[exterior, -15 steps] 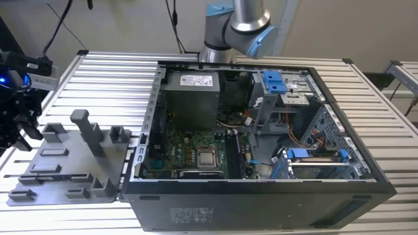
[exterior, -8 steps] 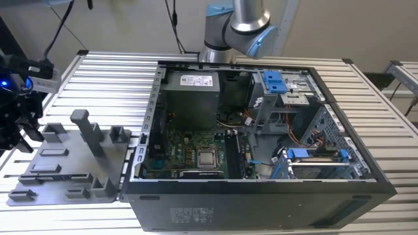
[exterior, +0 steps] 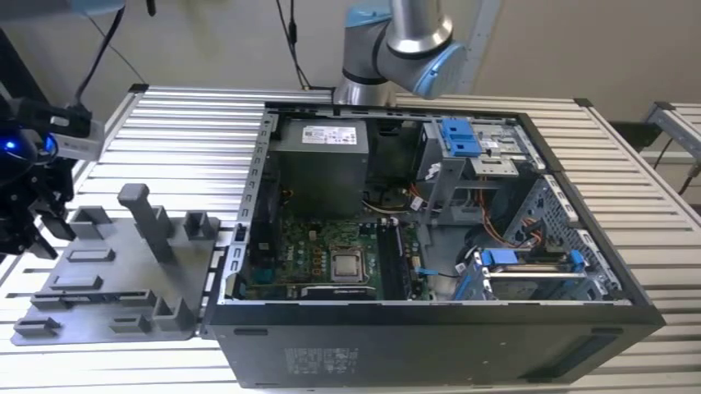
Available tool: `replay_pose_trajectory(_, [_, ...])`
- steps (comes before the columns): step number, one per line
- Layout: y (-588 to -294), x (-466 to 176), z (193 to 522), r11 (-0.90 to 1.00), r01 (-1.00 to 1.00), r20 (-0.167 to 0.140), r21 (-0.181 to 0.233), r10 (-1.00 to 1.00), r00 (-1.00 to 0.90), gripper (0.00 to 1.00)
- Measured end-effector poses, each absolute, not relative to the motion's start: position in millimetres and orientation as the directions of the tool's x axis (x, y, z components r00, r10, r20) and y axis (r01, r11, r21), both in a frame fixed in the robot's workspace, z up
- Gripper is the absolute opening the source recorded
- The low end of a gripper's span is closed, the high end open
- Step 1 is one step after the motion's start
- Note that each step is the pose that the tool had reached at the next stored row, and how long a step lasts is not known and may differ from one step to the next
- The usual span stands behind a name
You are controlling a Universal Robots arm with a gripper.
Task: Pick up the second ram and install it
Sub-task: 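Pick up the second ram and move it above second insertion slot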
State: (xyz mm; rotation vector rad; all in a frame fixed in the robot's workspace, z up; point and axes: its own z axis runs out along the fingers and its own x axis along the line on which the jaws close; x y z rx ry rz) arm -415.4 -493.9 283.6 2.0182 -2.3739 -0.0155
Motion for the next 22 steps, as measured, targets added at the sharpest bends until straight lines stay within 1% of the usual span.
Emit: replay_pose_trajectory(22, [-493.9,-418.1,265.2,0.161,-0.987,0.013,0.023,-0.987,-0.161,0.36])
